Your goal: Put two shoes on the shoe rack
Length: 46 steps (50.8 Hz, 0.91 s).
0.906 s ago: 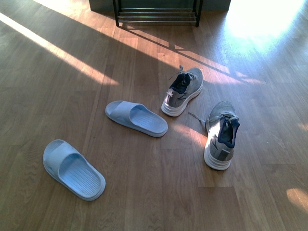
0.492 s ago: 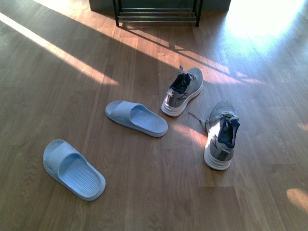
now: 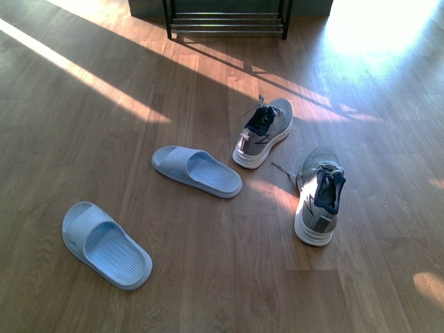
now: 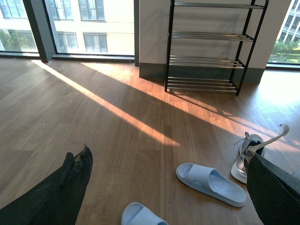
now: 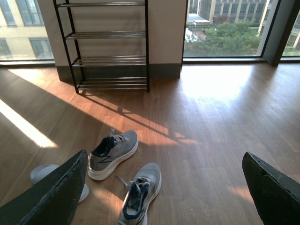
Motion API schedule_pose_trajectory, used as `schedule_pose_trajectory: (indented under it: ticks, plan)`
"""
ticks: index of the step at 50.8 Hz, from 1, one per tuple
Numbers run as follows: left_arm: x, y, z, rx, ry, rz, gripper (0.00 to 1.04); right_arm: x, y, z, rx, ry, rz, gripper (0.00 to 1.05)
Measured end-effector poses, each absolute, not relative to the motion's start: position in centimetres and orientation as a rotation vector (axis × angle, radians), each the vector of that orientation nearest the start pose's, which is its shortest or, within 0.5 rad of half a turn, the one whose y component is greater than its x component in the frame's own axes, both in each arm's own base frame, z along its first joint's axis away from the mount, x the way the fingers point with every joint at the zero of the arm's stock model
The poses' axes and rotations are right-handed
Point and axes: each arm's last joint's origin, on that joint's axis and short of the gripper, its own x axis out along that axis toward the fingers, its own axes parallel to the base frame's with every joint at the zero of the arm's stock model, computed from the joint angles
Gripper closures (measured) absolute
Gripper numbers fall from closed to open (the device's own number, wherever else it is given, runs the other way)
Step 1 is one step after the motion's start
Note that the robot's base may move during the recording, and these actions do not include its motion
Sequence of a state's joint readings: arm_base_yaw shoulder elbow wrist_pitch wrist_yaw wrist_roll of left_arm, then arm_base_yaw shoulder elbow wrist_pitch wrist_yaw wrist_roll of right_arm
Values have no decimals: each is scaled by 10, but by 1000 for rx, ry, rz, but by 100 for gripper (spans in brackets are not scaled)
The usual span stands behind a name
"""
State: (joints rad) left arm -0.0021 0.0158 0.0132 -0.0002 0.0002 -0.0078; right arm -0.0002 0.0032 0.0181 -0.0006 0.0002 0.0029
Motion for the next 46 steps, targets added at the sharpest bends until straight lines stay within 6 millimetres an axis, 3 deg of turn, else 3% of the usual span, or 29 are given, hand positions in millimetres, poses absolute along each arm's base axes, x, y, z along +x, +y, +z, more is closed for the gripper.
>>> schedule_pose_trajectory:
  ticks: [46]
  plan:
    - [98,0,167,-8,3,-2,9,97,0,169,3,-15,0,9]
